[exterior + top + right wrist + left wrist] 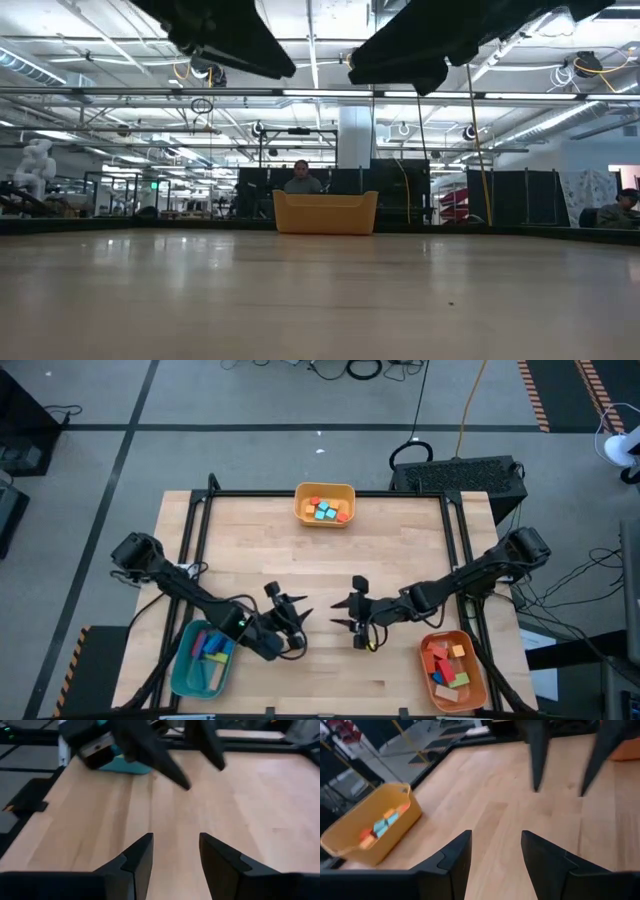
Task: Sort blocks by size
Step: Return to Home Position
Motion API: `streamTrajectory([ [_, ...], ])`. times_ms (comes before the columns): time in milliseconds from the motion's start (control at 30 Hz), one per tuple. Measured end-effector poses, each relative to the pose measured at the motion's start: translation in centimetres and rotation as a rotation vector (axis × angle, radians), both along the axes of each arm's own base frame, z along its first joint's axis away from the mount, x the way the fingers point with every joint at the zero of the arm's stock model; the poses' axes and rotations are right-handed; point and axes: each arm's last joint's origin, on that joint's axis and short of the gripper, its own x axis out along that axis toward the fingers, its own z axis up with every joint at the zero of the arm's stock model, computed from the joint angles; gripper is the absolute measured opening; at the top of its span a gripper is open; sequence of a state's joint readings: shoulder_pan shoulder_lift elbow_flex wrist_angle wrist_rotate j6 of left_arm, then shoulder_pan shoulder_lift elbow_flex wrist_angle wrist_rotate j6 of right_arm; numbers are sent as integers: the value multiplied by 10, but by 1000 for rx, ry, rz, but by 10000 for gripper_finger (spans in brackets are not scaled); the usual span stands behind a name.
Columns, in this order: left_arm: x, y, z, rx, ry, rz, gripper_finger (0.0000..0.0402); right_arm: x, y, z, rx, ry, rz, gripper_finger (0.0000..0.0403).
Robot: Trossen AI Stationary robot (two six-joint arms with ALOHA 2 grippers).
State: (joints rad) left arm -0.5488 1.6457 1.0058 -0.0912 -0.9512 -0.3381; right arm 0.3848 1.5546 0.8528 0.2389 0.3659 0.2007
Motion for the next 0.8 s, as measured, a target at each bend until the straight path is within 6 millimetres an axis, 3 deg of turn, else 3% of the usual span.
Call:
streamTrajectory([
  [333,-4,-13,4,94,-42,1,173,-21,7,27,-67,-39,29,144],
  [800,-7,-17,5,105,-58,14,173,-67,12,51,-230,-8,-122,144],
])
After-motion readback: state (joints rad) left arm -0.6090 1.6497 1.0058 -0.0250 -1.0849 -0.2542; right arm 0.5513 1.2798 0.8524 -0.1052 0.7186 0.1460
